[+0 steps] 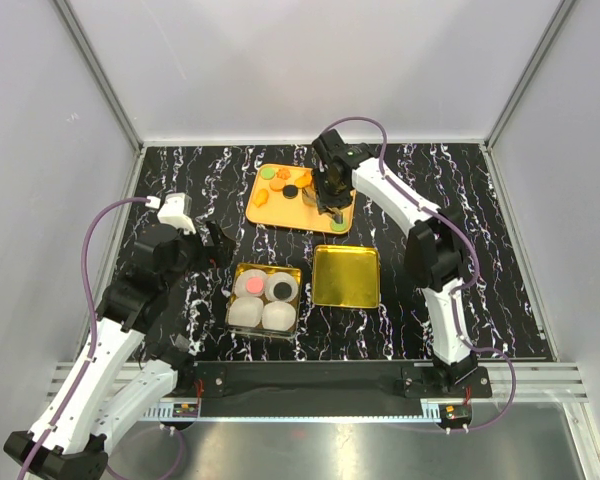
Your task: Pack the cookies
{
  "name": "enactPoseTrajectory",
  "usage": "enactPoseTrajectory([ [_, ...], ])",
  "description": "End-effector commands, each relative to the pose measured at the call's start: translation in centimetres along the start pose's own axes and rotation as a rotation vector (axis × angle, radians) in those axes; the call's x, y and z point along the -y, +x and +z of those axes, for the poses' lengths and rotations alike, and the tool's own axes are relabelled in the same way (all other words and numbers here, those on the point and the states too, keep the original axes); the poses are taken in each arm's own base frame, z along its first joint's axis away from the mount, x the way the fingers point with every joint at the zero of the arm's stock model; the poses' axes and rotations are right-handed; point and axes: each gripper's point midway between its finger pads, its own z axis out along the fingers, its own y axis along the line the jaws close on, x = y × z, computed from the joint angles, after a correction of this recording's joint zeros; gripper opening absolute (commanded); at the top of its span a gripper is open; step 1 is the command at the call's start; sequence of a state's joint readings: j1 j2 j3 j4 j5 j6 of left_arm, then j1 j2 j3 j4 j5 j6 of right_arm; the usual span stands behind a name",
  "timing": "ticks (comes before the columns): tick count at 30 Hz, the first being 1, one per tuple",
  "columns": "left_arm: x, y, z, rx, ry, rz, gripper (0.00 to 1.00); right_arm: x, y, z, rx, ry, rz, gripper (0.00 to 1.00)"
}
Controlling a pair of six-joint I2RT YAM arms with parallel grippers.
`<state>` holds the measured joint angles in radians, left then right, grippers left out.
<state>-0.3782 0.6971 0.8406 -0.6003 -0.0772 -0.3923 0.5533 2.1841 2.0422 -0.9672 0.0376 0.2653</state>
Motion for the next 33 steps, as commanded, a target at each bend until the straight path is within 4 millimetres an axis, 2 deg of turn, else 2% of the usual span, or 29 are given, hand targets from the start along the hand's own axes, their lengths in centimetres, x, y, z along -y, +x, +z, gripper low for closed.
enactPoseTrajectory([
  [1,0.8,-1.1,0.1,0.038,0.036,-0.008,0.99,0.0,-3.3,-5.5,0.140,-0.020,0.005,0.43],
  [14,0.8,-1.2,0.0,0.042,0.042,-0.012,0.99,-0.1,-3.5,-7.1,0.156,-0.031,0.007,0.44],
  [20,0.7,-1.2,0.0,0.041,0.040,-0.013,0.99,-1.6,-2.7,-9.1,0.169,-0.098,0.011,0.44],
  [21,0.7,-1.2,0.1,0.040,0.038,-0.014,0.99,-2.3,-2.3,-10.0,0.179,-0.111,-0.002,0.44],
  [23,0.7,-1.2,0.0,0.042,0.037,-0.015,0.99,-3.0,-1.3,-10.4,0.165,-0.121,-0.016,0.44],
  [24,0.6,-1.3,0.1,0.044,0.036,-0.015,0.99,-4.2,-0.7,-11.3,0.174,-0.139,-0.038,0.44],
  [26,0.4,-1.2,0.1,0.040,0.029,-0.017,0.99,-5.1,0.6,-11.6,0.155,-0.147,-0.059,0.45],
  [30,0.2,-1.3,0.1,0.041,0.018,-0.018,0.99,-7.9,3.6,-13.6,0.147,-0.188,-0.110,0.45],
  [31,0.1,-1.2,0.1,0.041,0.010,-0.019,0.99,-9.3,4.6,-14.1,0.139,-0.208,-0.127,0.45],
  [33,-0.1,-1.3,0.2,0.042,0.002,-0.022,0.99,-10.2,6.0,-15.0,0.133,-0.227,-0.144,0.45],
])
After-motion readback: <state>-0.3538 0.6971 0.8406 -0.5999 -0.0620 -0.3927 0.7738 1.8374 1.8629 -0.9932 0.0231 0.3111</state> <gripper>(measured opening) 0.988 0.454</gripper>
